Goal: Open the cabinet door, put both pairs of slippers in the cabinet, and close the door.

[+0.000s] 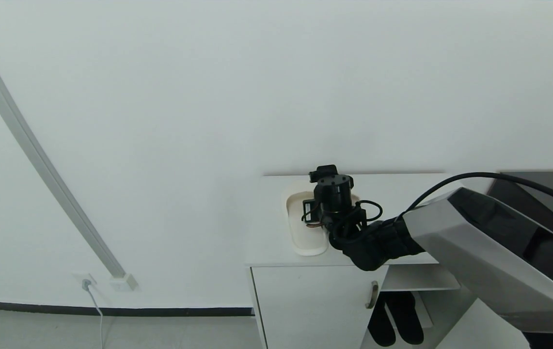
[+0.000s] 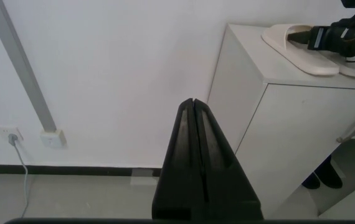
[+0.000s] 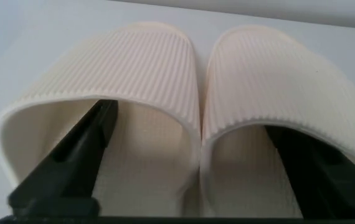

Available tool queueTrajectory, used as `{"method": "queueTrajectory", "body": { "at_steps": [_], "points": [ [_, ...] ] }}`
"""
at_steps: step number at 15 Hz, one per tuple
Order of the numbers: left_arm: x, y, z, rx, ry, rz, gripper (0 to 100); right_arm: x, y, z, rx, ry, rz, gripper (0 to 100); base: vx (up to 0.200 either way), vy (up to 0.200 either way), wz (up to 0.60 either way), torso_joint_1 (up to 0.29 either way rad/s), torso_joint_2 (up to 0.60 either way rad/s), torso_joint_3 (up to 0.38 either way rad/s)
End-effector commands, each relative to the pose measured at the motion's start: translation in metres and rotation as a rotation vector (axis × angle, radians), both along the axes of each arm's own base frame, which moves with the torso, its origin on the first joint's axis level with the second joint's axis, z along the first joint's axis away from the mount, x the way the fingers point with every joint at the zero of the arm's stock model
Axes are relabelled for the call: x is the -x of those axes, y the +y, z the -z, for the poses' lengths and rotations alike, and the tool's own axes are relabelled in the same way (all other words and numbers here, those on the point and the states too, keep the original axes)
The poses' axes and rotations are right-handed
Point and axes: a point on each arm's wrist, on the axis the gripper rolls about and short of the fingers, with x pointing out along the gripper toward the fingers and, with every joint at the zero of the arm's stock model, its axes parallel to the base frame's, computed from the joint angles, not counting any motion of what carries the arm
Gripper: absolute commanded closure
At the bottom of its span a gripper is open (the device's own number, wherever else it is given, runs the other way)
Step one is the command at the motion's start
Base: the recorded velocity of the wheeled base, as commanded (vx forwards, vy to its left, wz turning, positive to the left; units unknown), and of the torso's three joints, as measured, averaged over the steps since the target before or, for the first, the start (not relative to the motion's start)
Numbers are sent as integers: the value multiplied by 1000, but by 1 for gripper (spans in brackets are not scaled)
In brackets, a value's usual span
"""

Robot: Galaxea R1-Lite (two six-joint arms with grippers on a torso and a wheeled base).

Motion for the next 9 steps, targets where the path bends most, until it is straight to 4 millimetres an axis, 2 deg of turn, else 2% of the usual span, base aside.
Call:
{"method": "queueTrajectory", "body": {
  "at_steps": [1, 3, 6, 7, 9],
  "points": [
    [0, 0, 0, 1, 0, 0, 100, 0, 1, 2, 2, 3, -3, 100, 0, 0, 0, 0, 0, 0],
    [0, 0, 0, 1, 0, 0, 100, 1, 1, -1, -1, -1, -3, 100, 0, 0, 0, 0, 0, 0],
    [0, 0, 0, 4, 0, 0, 100, 13, -1, -15, -6, -7, -15, 100, 0, 0, 0, 0, 0, 0],
    [0, 0, 0, 4, 0, 0, 100, 23, -3, -28, -14, -16, -26, 100, 0, 0, 0, 0, 0, 0],
    [0, 0, 0, 4, 0, -2, 100, 42, -8, -42, -13, -12, -47, 100, 0, 0, 0, 0, 0, 0]
  ]
}}
